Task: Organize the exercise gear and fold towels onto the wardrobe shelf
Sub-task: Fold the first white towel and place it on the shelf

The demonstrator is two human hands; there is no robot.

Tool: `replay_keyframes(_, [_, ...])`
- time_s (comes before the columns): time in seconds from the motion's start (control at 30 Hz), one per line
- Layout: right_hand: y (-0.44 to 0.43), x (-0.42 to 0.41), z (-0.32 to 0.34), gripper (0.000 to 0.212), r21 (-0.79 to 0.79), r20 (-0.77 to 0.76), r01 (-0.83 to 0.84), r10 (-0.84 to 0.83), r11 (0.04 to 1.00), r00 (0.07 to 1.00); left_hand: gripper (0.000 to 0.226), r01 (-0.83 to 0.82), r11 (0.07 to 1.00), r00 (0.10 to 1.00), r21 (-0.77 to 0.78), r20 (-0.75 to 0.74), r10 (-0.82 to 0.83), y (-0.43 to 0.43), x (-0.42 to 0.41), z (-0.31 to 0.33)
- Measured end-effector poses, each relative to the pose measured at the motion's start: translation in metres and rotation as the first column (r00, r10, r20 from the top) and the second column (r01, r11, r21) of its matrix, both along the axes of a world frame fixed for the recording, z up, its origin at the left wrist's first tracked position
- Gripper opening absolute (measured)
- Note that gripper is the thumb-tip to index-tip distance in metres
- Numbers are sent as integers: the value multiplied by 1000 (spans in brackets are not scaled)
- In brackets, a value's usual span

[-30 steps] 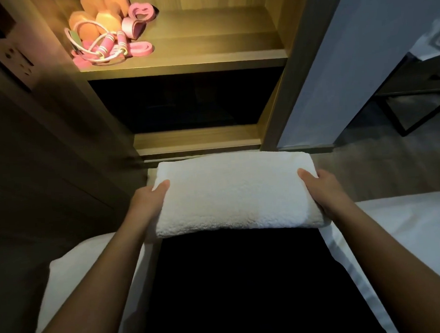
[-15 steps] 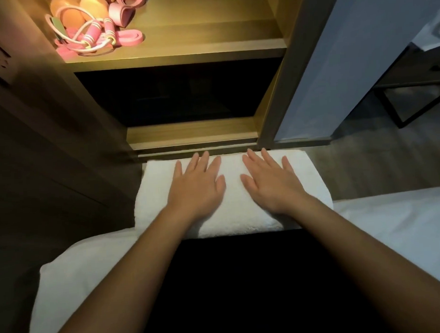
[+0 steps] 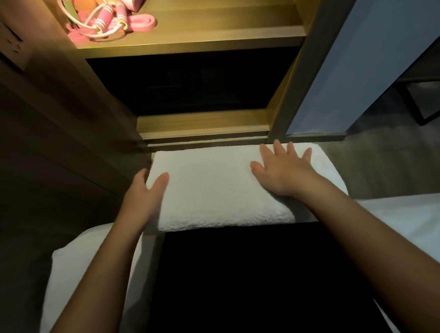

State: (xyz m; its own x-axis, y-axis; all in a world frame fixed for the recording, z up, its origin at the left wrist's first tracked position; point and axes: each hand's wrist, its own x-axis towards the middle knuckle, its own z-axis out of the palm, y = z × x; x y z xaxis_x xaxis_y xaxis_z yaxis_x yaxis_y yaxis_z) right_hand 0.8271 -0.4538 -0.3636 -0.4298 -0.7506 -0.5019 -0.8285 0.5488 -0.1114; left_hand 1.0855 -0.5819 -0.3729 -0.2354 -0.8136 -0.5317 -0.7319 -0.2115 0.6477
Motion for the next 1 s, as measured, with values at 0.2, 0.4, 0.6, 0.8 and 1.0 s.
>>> replay_keyframes(0.2, [-64,38,4,69,-250,166,-219,265,943,950,39,-15,986,960,168,-273,61,5,34,1])
replay_keyframes(0.4, [-66,50,-24,58,-286,156,-160,211,945,965,33,12,999,880,36,-475,6,22,36,-1])
replay_keyframes(0.6, [-66,49,-33,56,-274,170,-96,147,957,974,42,99,993,872,-64,-475,-117,25,25,4])
replay_keyframes(0.8, [-66,53,-32,56,-290,177,-78,134,954,975,36,22,1000,854,-5,-520,-22,24,29,-5])
replay_keyframes(1.0, [-63,58,-27,56,-308,150,-93,145,947,978,42,-71,993,959,-96,-281,41,39,25,4])
